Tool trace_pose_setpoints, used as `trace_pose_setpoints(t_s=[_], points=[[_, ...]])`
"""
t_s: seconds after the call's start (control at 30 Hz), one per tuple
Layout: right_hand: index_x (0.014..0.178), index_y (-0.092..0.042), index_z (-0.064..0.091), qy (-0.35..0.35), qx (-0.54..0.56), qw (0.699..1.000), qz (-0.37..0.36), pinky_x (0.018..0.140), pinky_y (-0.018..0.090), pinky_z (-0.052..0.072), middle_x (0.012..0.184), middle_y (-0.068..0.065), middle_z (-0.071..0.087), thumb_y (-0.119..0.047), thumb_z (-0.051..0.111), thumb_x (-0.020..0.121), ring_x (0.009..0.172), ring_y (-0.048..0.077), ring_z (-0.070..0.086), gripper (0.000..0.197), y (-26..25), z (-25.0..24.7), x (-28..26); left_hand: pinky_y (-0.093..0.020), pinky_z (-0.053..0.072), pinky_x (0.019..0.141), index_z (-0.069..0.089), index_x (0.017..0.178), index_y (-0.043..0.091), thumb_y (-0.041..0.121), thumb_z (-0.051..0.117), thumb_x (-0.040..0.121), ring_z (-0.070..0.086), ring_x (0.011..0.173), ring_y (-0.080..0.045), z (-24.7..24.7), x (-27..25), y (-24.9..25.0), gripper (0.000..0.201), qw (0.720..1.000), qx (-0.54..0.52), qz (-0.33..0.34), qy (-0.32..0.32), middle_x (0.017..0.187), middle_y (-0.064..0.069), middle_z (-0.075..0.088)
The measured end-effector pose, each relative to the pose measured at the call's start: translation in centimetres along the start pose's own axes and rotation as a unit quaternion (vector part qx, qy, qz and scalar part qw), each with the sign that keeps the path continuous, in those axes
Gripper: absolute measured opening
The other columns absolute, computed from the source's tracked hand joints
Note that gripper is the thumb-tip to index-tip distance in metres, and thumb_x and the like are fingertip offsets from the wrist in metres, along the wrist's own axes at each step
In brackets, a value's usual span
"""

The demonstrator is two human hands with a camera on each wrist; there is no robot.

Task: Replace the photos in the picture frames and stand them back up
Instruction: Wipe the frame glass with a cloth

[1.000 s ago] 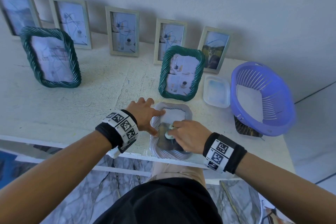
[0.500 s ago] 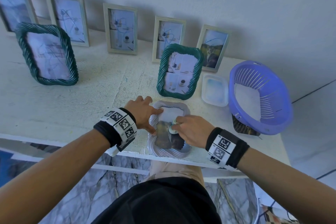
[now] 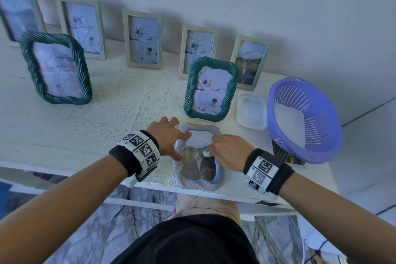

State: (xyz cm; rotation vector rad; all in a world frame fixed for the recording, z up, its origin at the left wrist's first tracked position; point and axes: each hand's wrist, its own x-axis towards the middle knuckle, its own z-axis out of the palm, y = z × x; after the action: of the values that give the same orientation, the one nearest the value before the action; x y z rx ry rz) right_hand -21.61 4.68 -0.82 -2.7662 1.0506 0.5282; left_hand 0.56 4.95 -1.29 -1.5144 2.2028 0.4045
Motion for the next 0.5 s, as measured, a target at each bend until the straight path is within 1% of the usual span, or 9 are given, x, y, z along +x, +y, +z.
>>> trace_pose_setpoints(t_s=[0.1,0.17,0.23,0.33,0.4,0.47,0.5], points=[[0.111,-0.012,0.065,0.016,-0.015,0.998,0.053,0.066,0.032,0.037,0.107,0.008,0.056,-0.016,0.046,0.096,0.094,0.031,0.06,0.024,1.2,-1.1,1.9,-0.047,0.043,0.097,0.024,0.147,0.047,0.079,0.059,0.07,0.036,0.13,-0.032,-0.2,0.0,0.0,0.09,1.0,0.002,0.0,-0.002,0.147,-0.009,0.031],[0.108,-0.009,0.065,0.024,-0.007,0.997,0.074,0.068,0.033,0.038,0.107,0.01,0.056,-0.015,0.048,0.094,0.095,0.032,0.06,0.022,0.9,-1.2,2.8,-0.047,0.043,0.097,0.024,0.147,0.047,0.078,0.059,0.071,0.036,0.13,-0.032,-0.1,-0.1,0.0,0.09,1.0,0.002,0.0,-0.001,0.148,-0.009,0.031],[0.109,-0.008,0.064,0.03,0.01,0.997,0.072,0.072,0.034,0.042,0.108,0.012,0.056,-0.013,0.048,0.093,0.094,0.032,0.059,0.024,-0.1,-0.7,2.6,-0.047,0.043,0.097,0.024,0.147,0.047,0.078,0.059,0.071,0.036,0.13,-0.032,0.0,-0.1,0.1,0.09,1.0,0.0,-0.001,0.0,0.148,-0.008,0.03],[0.111,-0.008,0.065,0.037,0.058,0.997,0.031,0.075,0.034,0.043,0.108,0.011,0.057,-0.012,0.045,0.094,0.094,0.029,0.058,0.026,-1.1,0.1,1.3,-0.047,0.043,0.096,0.025,0.147,0.047,0.077,0.06,0.071,0.035,0.13,-0.033,0.0,-0.2,0.2,0.089,1.0,-0.001,-0.003,-0.003,0.148,-0.008,0.03],[0.112,-0.01,0.065,0.042,0.065,0.996,0.032,0.072,0.033,0.041,0.106,0.01,0.056,-0.013,0.046,0.095,0.093,0.029,0.059,0.026,-0.4,-0.2,1.6,-0.047,0.043,0.096,0.025,0.147,0.046,0.076,0.061,0.071,0.035,0.131,-0.033,-0.1,-0.1,0.2,0.089,1.0,-0.001,-0.002,-0.001,0.148,-0.009,0.03],[0.109,-0.009,0.066,0.053,0.063,0.995,0.064,0.067,0.03,0.034,0.103,0.01,0.055,-0.014,0.047,0.095,0.091,0.031,0.059,0.024,0.4,-0.6,2.6,-0.047,0.043,0.096,0.024,0.147,0.046,0.076,0.06,0.072,0.035,0.131,-0.033,-0.1,0.0,0.2,0.089,1.0,-0.001,-0.003,0.001,0.148,-0.009,0.029],[0.107,-0.009,0.065,0.059,0.062,0.993,0.08,0.066,0.029,0.032,0.102,0.01,0.055,-0.014,0.047,0.095,0.092,0.031,0.059,0.023,0.5,-0.7,3.0,-0.047,0.043,0.097,0.024,0.148,0.046,0.076,0.06,0.072,0.034,0.131,-0.032,-0.1,-0.1,0.2,0.089,1.0,-0.002,-0.004,0.001,0.149,-0.008,0.029]])
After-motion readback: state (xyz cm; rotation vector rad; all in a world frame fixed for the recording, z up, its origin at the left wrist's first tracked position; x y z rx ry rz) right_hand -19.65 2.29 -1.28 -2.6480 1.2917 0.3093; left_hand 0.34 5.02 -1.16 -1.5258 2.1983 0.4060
